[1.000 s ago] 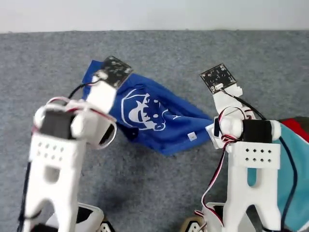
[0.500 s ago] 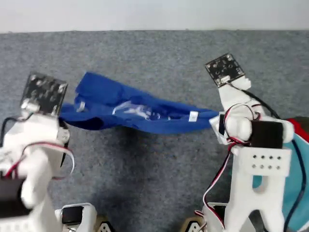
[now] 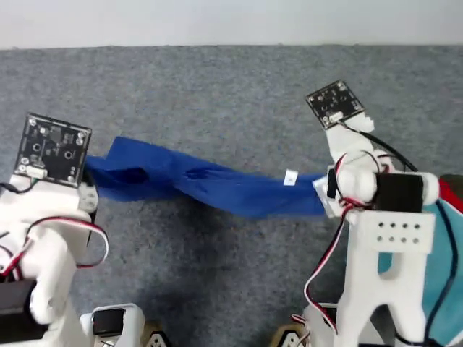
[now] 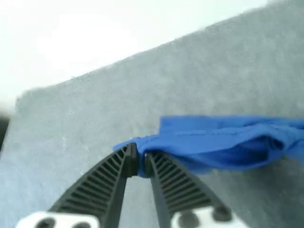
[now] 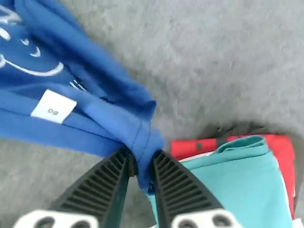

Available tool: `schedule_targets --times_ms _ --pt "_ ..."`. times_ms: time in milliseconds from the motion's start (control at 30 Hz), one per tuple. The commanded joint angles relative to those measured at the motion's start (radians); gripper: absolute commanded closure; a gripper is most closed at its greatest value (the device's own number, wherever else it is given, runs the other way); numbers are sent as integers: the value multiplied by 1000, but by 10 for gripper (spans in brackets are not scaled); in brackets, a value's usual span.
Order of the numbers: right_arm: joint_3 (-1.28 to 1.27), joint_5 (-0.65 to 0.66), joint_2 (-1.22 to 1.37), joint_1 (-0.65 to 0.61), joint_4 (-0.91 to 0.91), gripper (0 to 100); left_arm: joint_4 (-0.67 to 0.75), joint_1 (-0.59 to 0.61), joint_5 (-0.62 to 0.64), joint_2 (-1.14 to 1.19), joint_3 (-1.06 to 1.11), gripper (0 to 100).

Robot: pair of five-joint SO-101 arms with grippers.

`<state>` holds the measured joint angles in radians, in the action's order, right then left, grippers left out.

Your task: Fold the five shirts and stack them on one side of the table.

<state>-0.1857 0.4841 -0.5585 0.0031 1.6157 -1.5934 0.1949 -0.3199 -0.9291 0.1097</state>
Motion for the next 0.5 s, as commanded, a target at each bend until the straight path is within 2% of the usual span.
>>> schedule_targets --times_ms 0,133,267,333,467 --pt "2 -3 45 4 -157 988 262 3 -6 12 56 990" --pt "29 -58 171 -1 -420 988 683 8 -6 127 211 989" --pt "195 -107 302 -7 -645 988 1152 9 -5 293 140 989" --pt "353 -147 357 -7 -679 989 1261 9 -12 381 16 989" --pt "736 -207 469 -7 -676 989 1266 29 -6 560 -346 989"
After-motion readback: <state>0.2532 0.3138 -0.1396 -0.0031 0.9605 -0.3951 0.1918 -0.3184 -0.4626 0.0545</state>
